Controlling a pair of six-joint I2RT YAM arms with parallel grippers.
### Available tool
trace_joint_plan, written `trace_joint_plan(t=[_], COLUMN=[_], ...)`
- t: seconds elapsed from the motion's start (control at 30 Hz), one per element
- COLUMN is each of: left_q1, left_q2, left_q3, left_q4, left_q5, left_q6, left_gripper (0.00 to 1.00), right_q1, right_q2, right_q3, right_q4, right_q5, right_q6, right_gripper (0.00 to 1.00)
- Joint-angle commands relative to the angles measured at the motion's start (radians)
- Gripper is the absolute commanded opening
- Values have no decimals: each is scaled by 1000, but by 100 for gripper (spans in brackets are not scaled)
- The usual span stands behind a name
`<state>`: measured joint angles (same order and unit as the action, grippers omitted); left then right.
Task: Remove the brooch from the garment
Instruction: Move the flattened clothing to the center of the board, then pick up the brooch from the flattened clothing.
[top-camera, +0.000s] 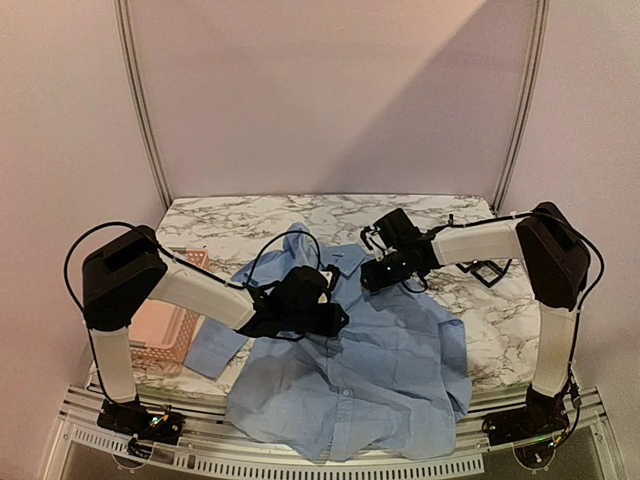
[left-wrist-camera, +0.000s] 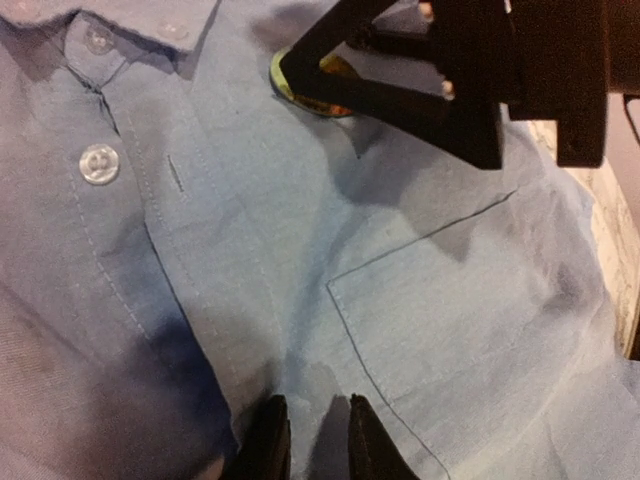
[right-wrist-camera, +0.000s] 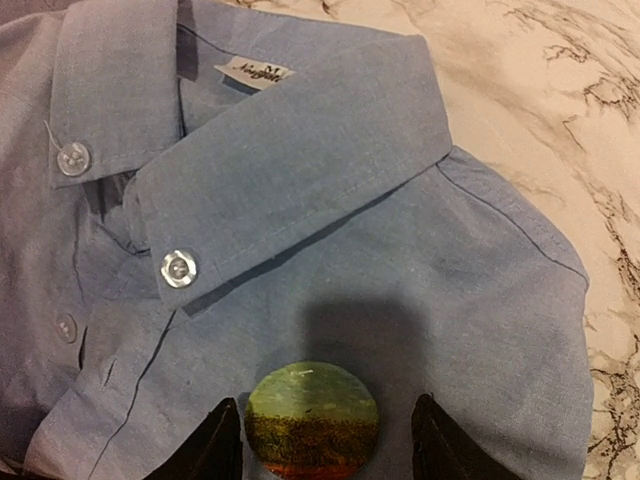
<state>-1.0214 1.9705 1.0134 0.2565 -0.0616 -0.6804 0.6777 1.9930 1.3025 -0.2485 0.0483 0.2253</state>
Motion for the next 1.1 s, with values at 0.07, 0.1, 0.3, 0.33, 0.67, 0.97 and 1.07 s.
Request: trace_joint_plan(t=[0.07,0.1,0.3,0.33,0.67,0.97,1.07], left_q1=[-26,-26,-26,-26,-26,-26,-26], left_q2=[-17,-18,-24,-25,-36,-42,-42], left_q3=[-35,-35,-32,-30,-22,-25,-23], left_q4=[-122,-123,-130,-132,-141,-141,-141], left_q5=[-4,-5,-9,-9,-17,-20,-20], left_q6=[18,17,21,22,25,22,22], left_gripper=[22,23,22,22,22,22,22], right_q1=[22,27,35,37,66,68,69], right_q2=[57,62,94,93,82,36,-3], right_q3=[47,52,63,62,64,58,54], right_q4=[-47,-52,-75,-78,-89,-88,-75], right_q5=[58,68,89,87,108,97,83], right_q6=[-29,-31,-33,-30,-23,-4,8], right_gripper=[58,58,54,54,61,64,64])
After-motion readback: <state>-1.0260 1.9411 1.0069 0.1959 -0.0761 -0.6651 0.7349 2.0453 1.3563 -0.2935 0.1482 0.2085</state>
